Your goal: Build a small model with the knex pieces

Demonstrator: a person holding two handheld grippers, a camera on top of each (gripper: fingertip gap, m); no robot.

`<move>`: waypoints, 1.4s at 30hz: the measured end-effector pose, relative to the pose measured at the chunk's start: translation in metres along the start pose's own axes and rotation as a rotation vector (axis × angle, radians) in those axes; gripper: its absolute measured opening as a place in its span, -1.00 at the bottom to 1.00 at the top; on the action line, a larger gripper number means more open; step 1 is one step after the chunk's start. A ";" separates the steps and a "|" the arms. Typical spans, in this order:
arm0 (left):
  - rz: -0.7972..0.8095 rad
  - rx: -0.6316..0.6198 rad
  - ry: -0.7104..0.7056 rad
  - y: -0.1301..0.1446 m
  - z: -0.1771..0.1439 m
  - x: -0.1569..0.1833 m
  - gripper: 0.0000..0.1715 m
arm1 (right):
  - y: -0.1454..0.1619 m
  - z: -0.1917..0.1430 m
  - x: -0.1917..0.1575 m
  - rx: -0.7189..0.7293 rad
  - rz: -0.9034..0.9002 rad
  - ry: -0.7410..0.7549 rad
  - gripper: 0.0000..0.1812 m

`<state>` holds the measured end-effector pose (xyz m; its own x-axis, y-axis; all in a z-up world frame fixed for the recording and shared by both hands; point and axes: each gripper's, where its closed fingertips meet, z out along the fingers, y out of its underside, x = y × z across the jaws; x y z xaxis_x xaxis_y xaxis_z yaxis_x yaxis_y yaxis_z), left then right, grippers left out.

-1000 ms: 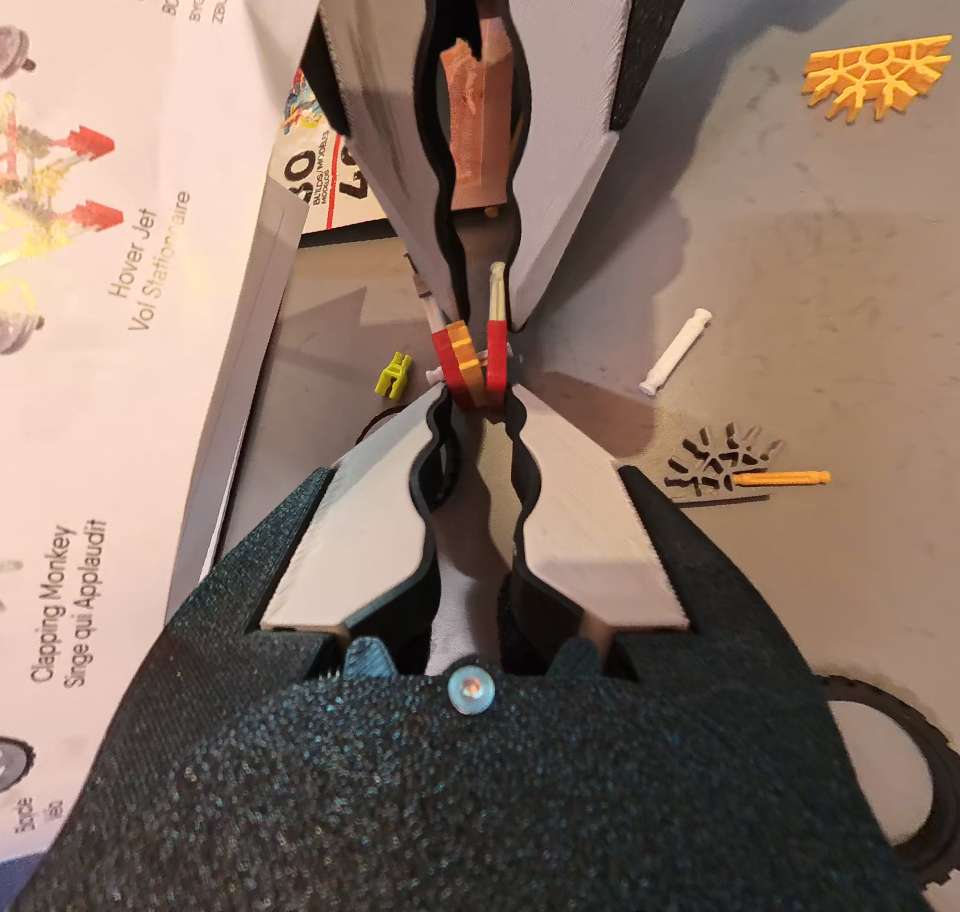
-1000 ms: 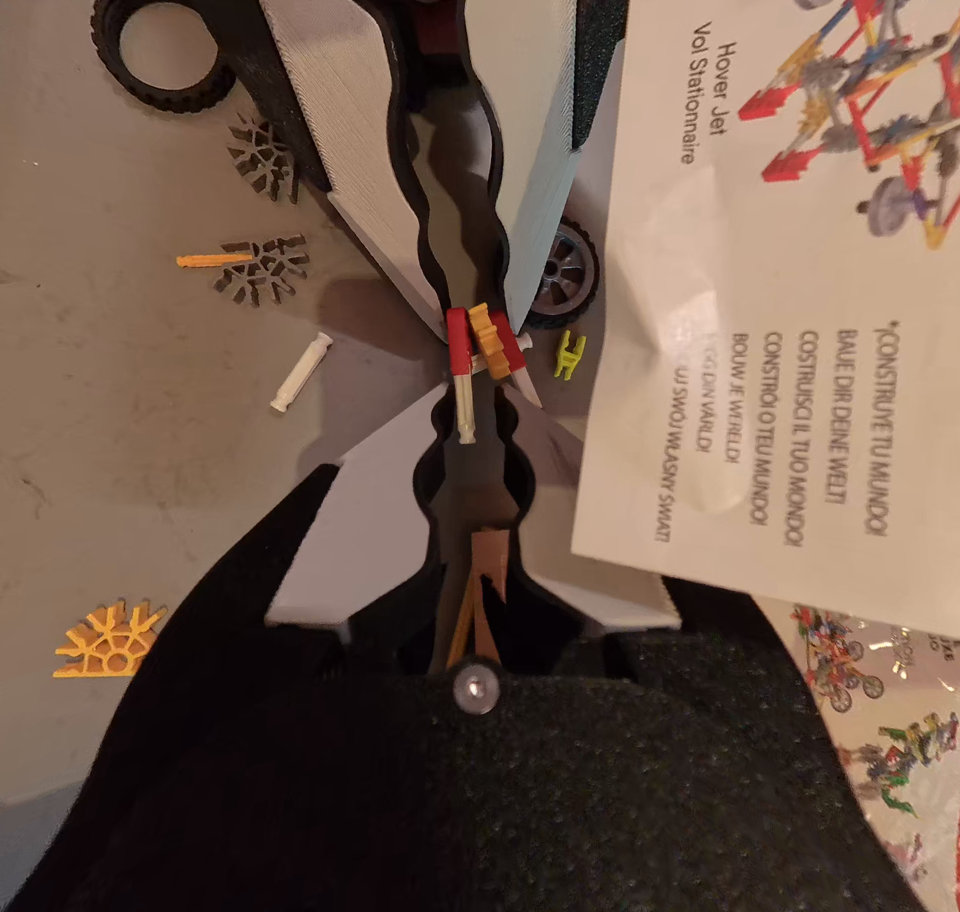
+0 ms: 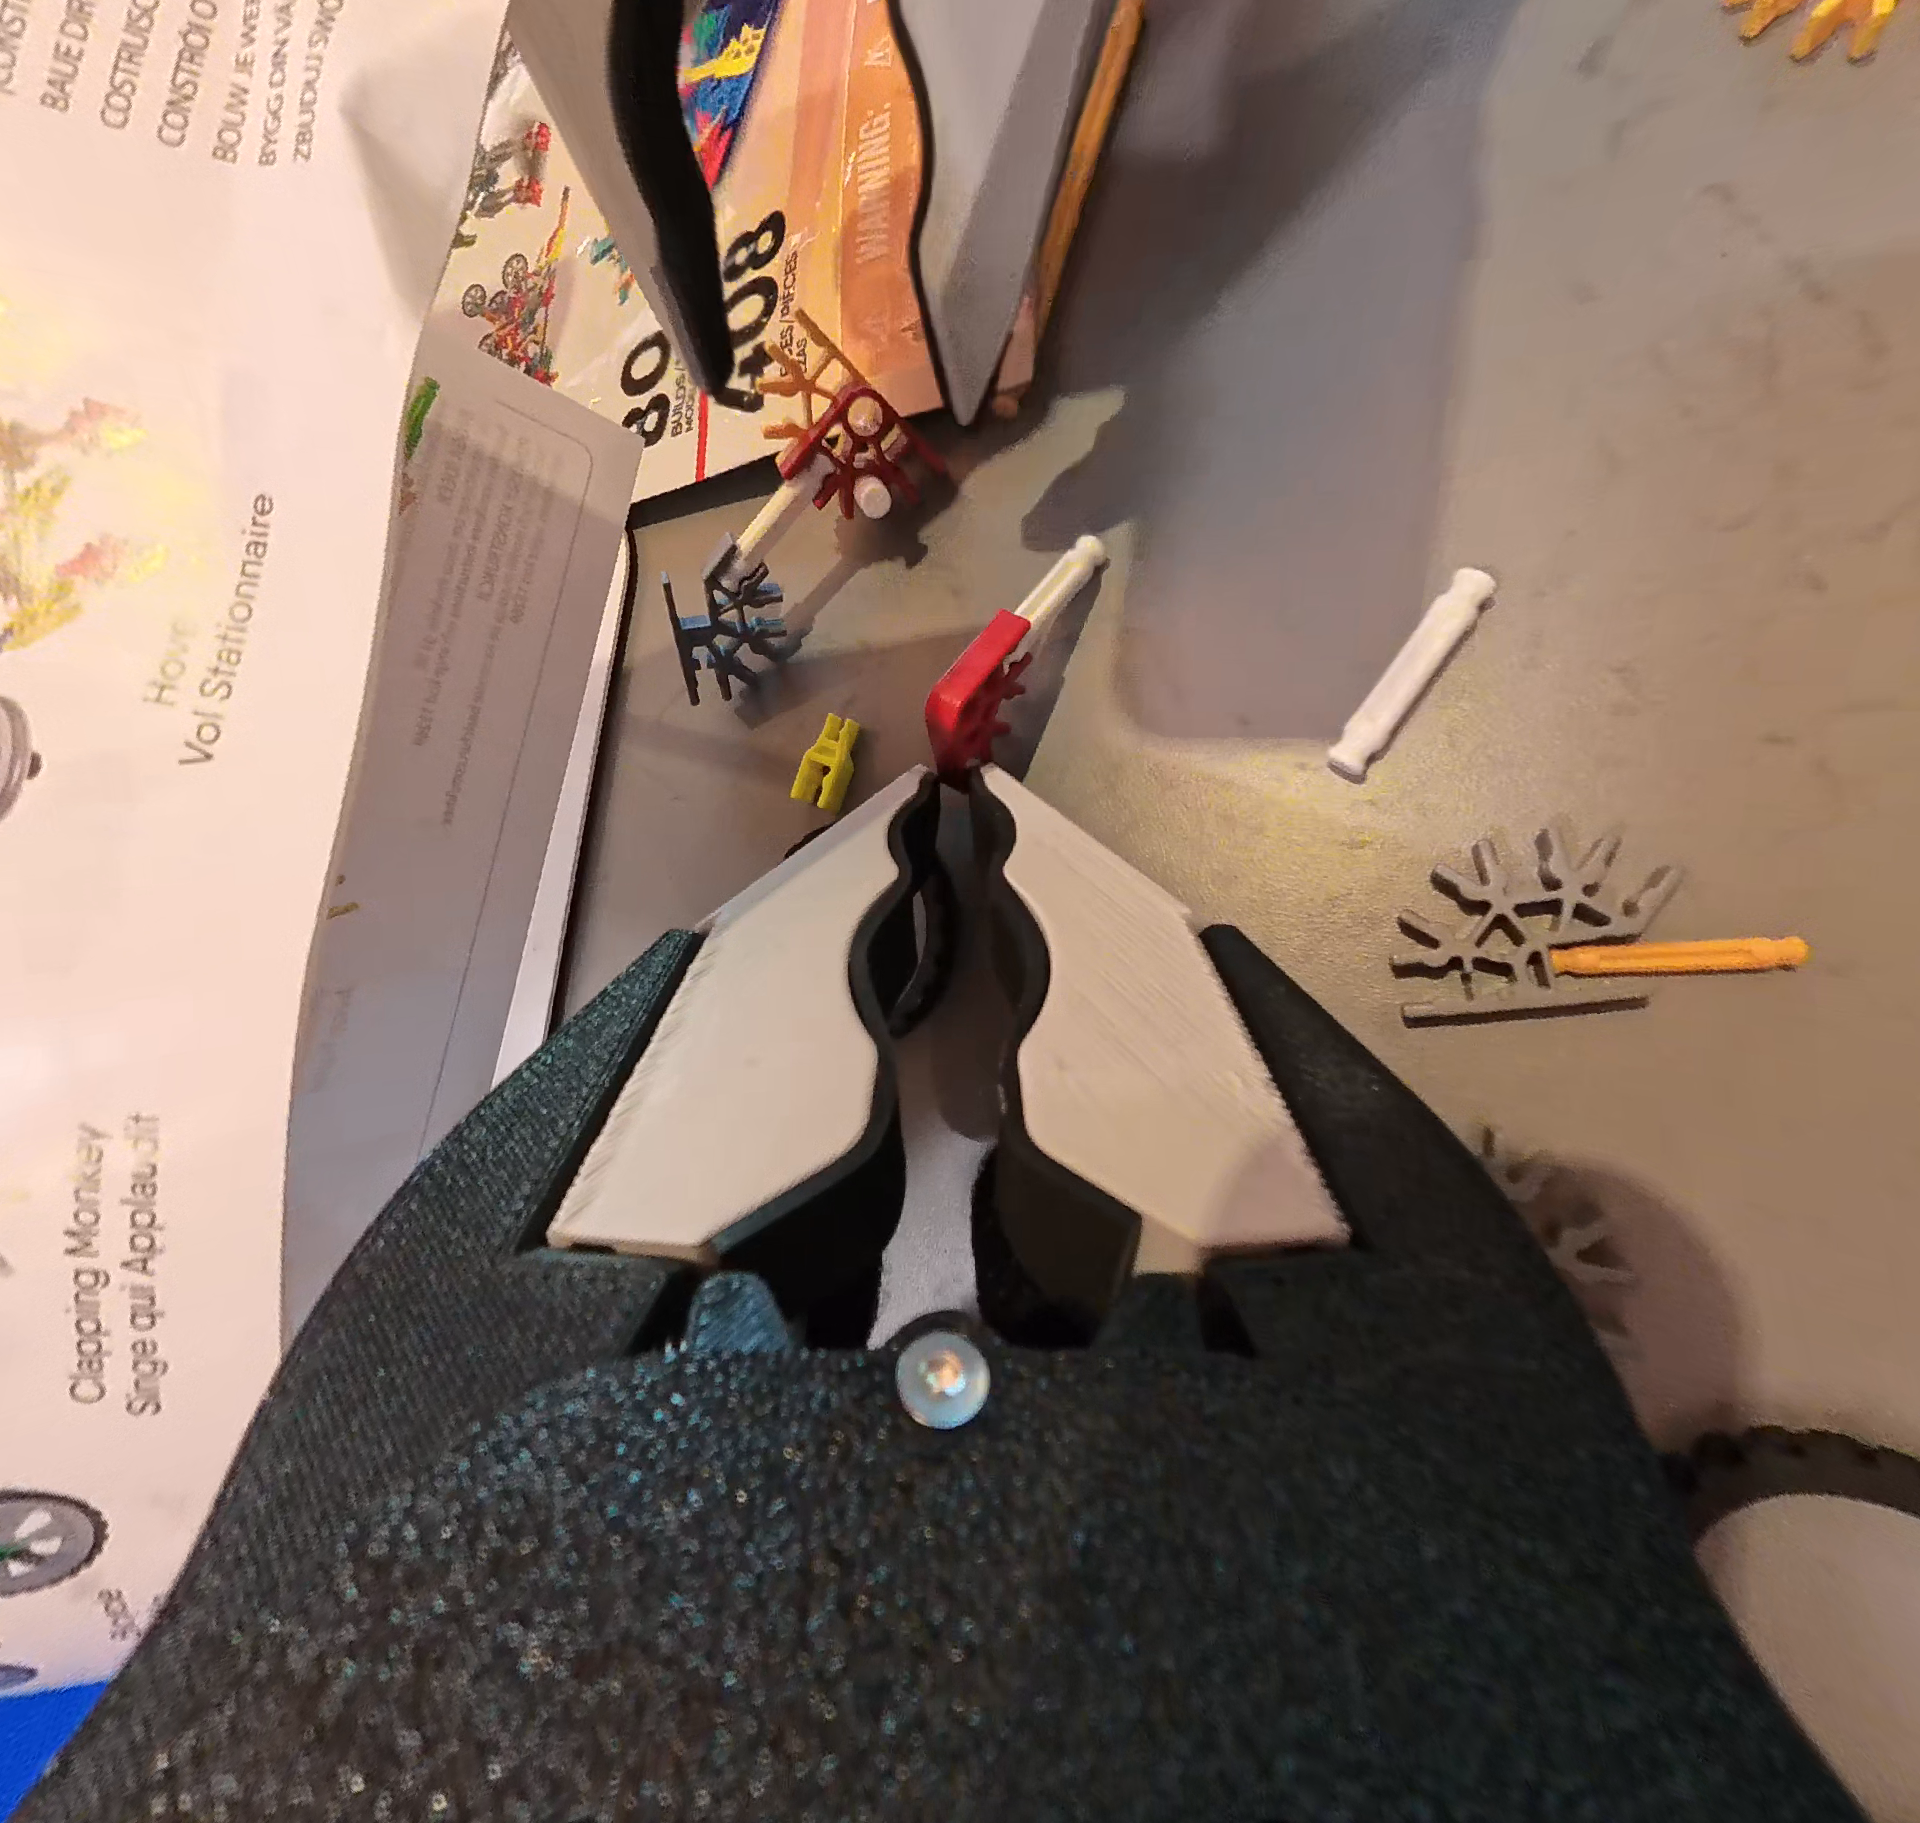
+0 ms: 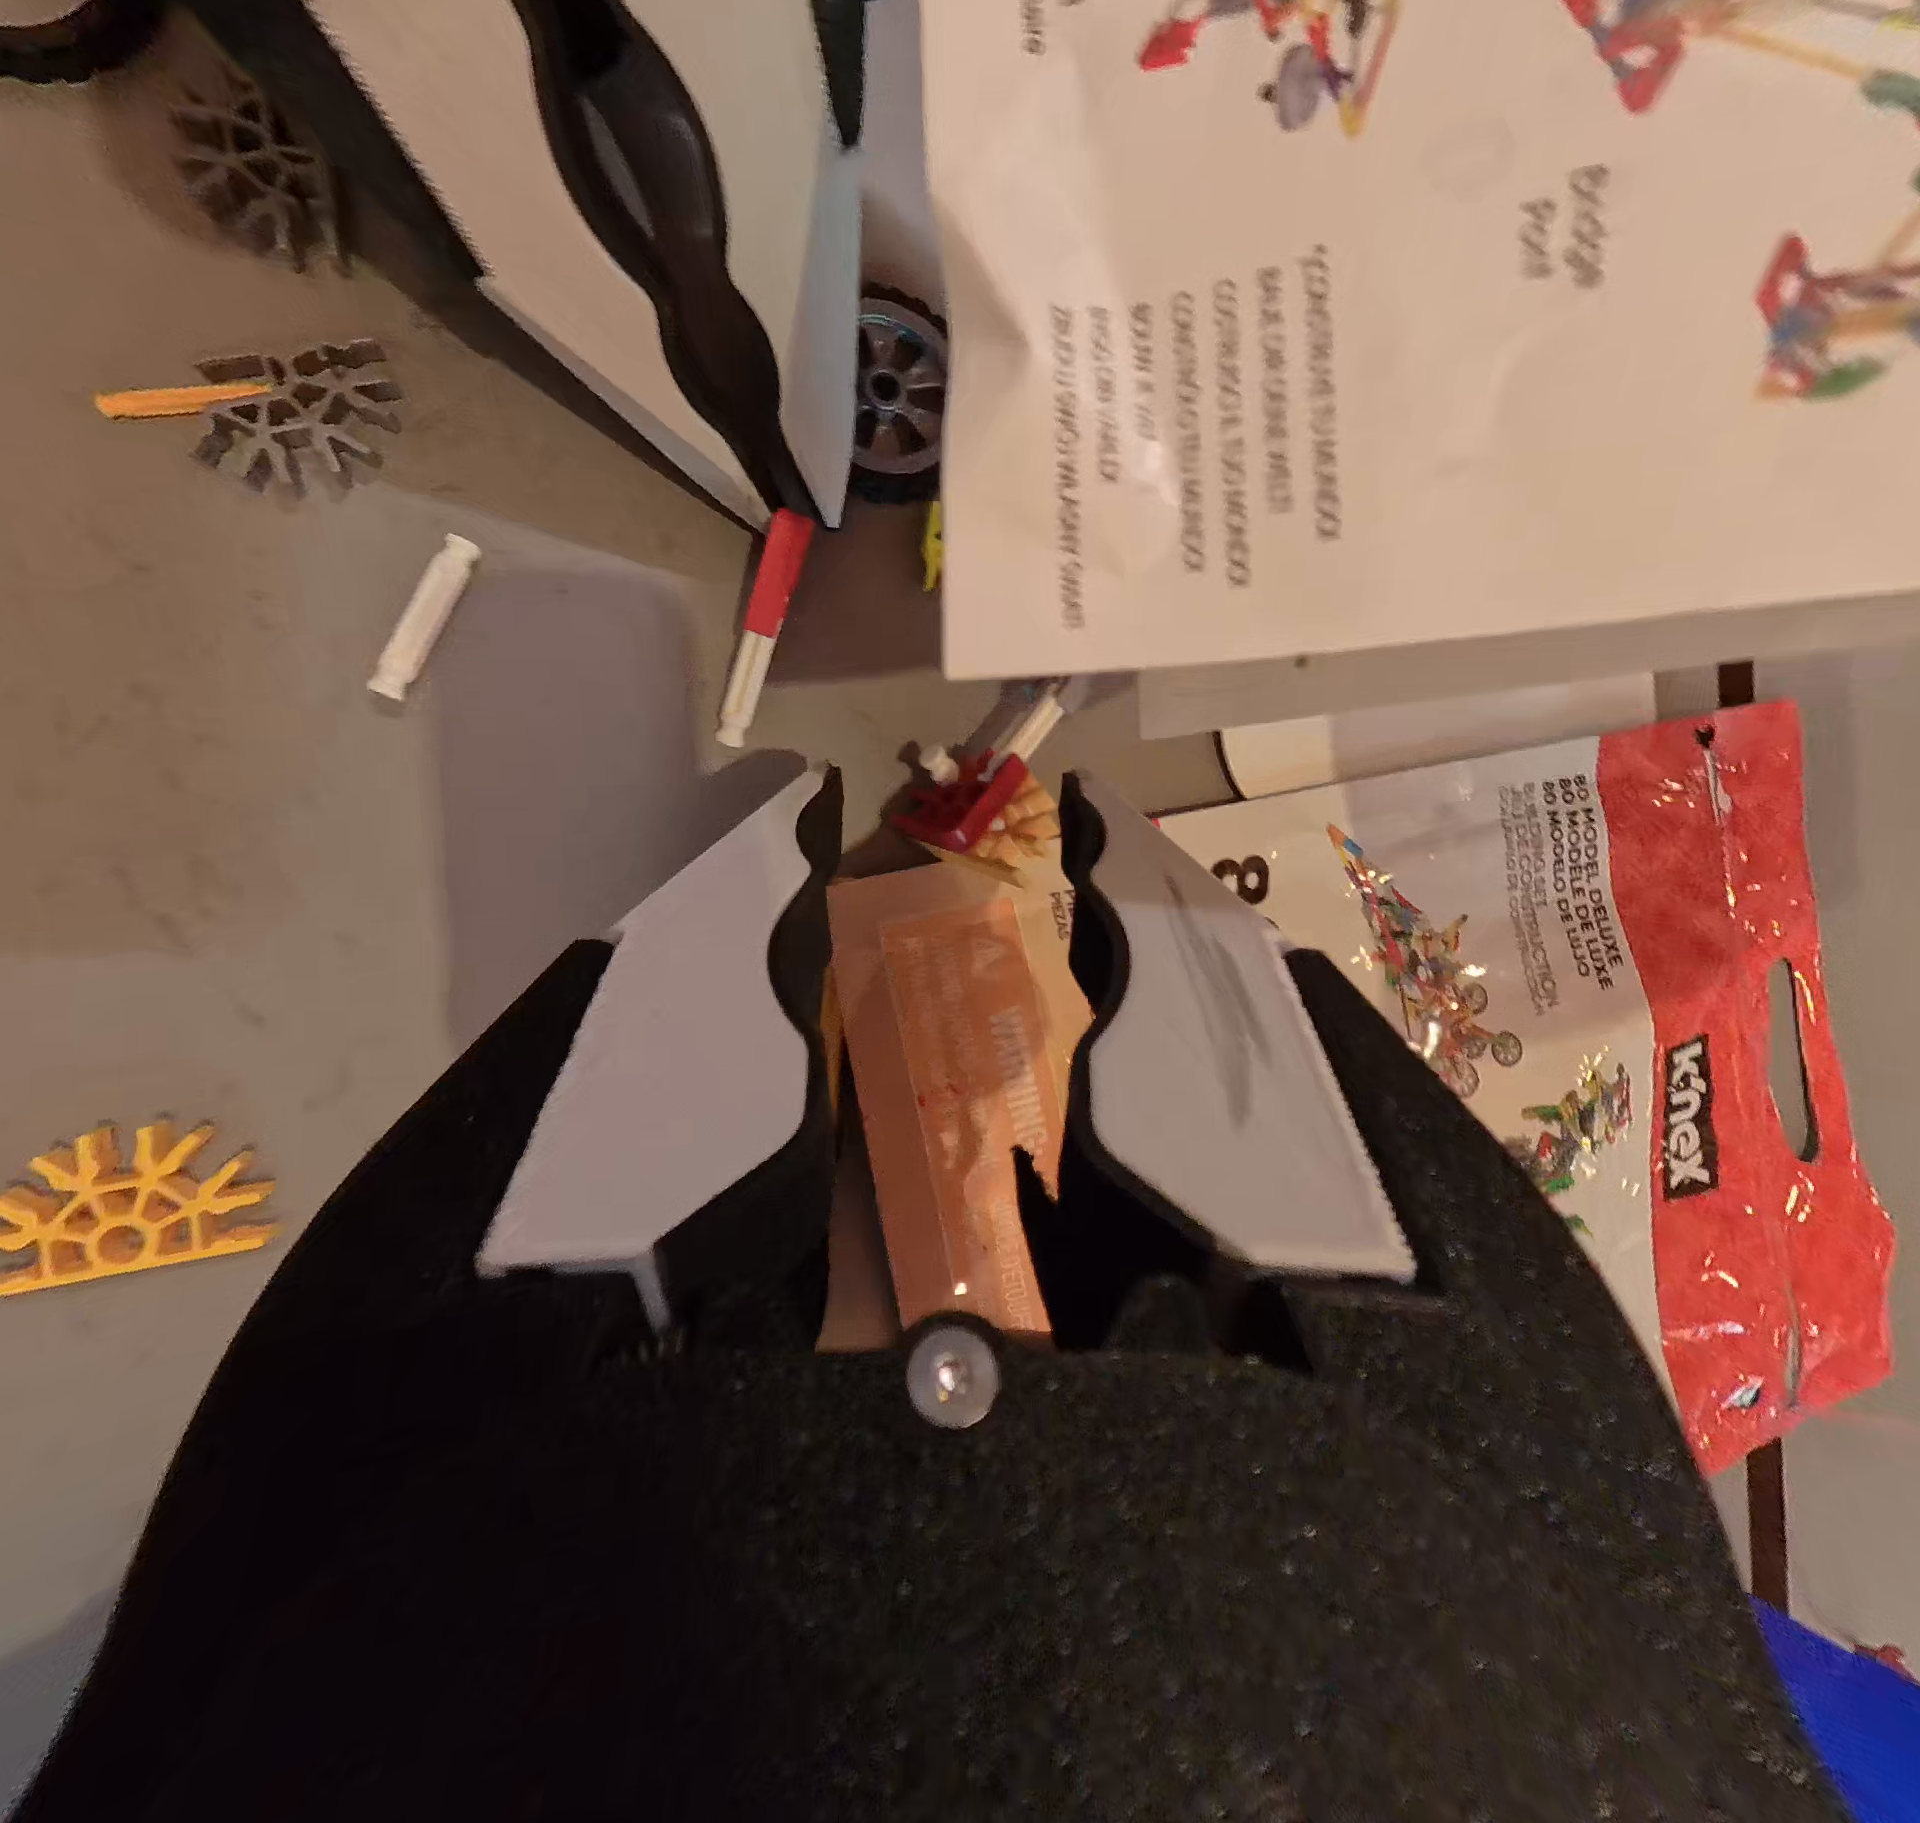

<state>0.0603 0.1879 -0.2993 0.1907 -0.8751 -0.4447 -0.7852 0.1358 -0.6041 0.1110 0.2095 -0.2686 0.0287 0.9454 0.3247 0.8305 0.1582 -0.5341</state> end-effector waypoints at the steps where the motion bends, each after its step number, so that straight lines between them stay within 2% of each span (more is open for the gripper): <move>1: -0.001 0.000 0.000 0.000 0.000 0.000 -0.94 | 0.001 0.000 0.003 -0.002 0.013 0.015 -0.55; 7: -0.007 0.004 0.004 0.000 0.000 0.000 -0.94 | 0.018 0.003 0.016 -0.042 0.138 0.041 -0.55; 12: -0.010 0.004 0.008 0.000 0.001 0.000 -0.94 | 0.018 0.004 0.011 0.004 0.206 -0.026 -0.60; 20: -0.013 0.006 0.011 0.000 0.001 0.001 -0.94 | 0.016 0.008 0.009 0.028 0.227 -0.053 -0.74; 37: -0.030 0.009 0.018 0.000 0.001 0.000 -0.94 | 0.013 0.008 0.008 0.073 0.277 -0.093 -0.81; 42: -0.038 0.007 0.015 0.000 0.000 -0.002 -0.89 | 0.012 0.008 0.008 0.076 0.280 -0.095 -0.82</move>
<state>0.0594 0.1892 -0.2984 0.2118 -0.8865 -0.4113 -0.7733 0.1053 -0.6253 0.1171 0.2208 -0.2787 0.1956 0.9771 0.0839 0.7535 -0.0950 -0.6506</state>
